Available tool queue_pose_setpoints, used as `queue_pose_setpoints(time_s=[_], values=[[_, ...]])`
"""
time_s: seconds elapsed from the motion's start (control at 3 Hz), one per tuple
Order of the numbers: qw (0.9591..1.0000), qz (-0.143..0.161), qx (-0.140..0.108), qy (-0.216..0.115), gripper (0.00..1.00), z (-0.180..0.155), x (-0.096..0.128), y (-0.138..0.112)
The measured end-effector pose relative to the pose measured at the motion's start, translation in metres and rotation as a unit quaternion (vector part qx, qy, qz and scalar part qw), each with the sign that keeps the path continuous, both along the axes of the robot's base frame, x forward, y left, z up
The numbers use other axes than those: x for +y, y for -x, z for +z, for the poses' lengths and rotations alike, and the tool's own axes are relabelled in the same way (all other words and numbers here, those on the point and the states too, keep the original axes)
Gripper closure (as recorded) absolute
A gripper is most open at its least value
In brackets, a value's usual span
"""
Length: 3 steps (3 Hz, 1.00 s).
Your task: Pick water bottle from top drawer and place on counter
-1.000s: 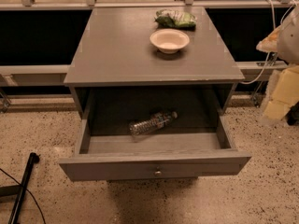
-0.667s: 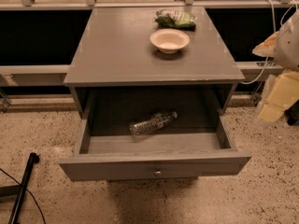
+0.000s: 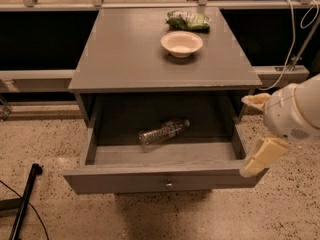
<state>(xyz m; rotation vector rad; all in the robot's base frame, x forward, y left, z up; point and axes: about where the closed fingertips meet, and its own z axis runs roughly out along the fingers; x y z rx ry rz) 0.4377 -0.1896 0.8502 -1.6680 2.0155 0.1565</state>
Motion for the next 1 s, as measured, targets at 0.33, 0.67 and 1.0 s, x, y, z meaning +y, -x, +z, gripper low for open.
queue_pose_setpoints(time_s=[0.33, 0.67, 1.0], values=[[0.9991, 0.027, -0.027, 0.020, 0.00, -0.002, 0.007, -0.006], [0.9979, 0.025, -0.046, 0.036, 0.00, -0.021, 0.019, -0.026], [0.9972, 0.019, -0.062, 0.037, 0.00, -0.017, 0.018, -0.033]])
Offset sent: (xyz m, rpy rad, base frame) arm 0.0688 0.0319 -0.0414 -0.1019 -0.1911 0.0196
